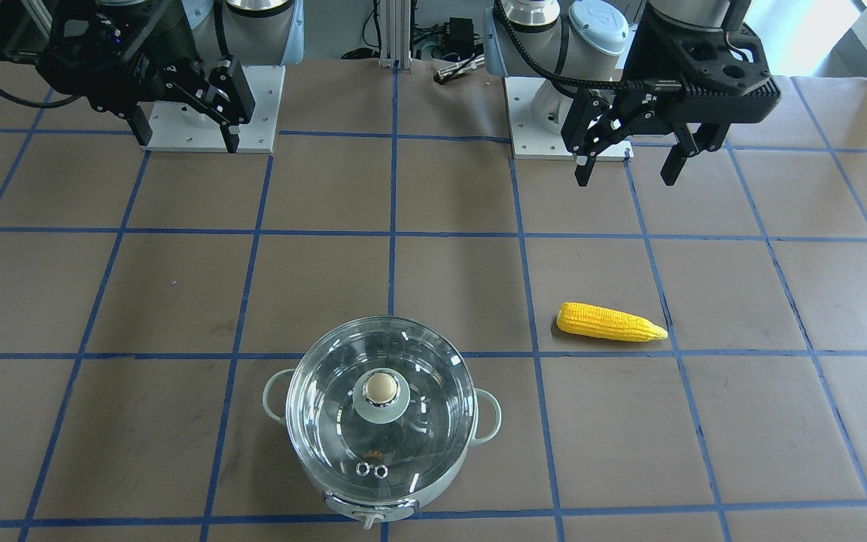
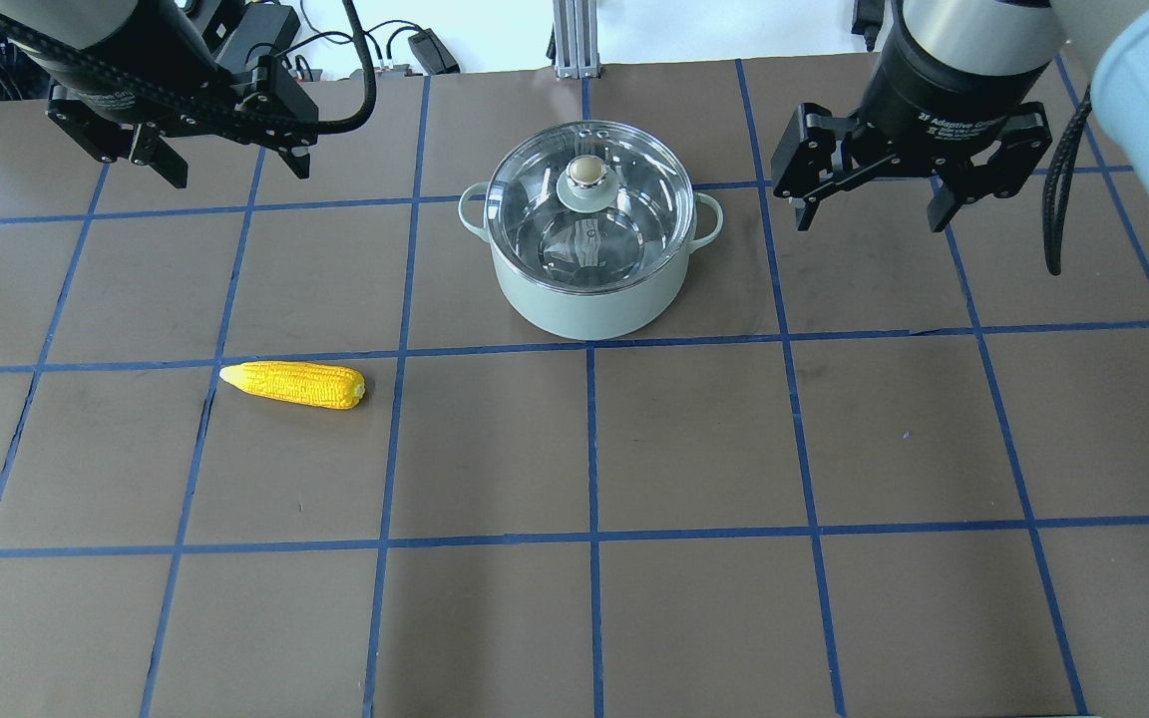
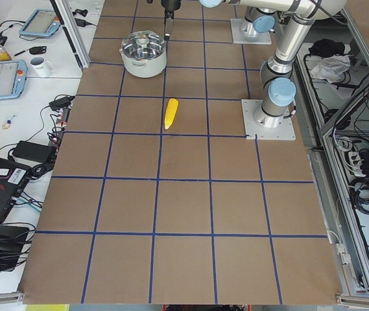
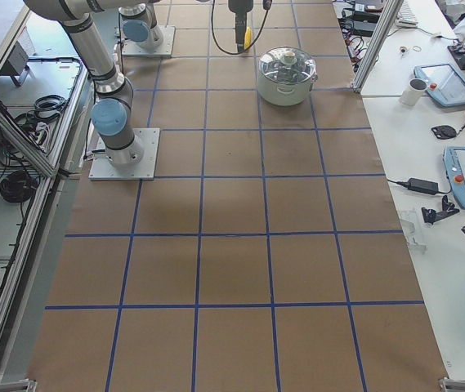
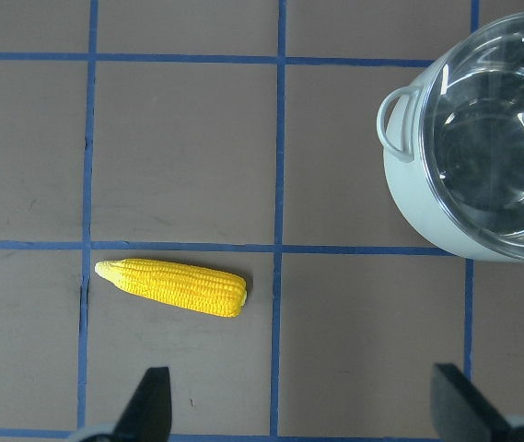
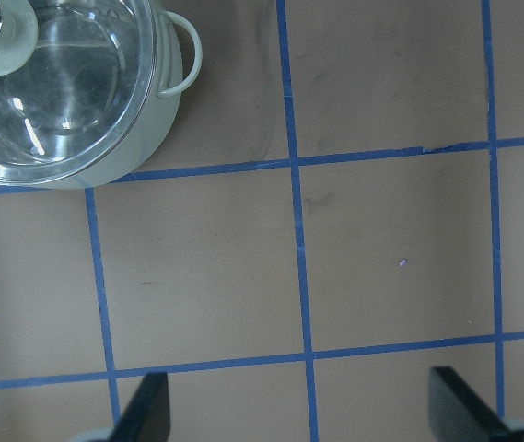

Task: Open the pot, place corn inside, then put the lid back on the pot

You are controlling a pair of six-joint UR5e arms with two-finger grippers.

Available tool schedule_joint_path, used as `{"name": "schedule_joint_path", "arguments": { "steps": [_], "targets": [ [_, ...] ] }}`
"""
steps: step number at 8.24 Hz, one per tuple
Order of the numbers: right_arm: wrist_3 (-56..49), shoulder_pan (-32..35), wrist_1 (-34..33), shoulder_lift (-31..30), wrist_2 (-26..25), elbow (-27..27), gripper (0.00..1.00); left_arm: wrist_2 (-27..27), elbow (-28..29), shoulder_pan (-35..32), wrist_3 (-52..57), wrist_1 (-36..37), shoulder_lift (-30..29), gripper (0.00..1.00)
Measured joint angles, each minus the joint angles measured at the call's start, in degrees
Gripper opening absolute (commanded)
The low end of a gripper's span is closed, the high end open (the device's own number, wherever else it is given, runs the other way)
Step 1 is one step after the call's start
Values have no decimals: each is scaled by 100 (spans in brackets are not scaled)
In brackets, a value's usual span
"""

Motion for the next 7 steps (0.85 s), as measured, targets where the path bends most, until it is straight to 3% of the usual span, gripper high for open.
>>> {"name": "schedule_joint_path", "arguments": {
  "steps": [7],
  "targets": [
    [-8,3,-43,0,12,0,100,-38,15,210,-569,1,201,100]
  ]
}}
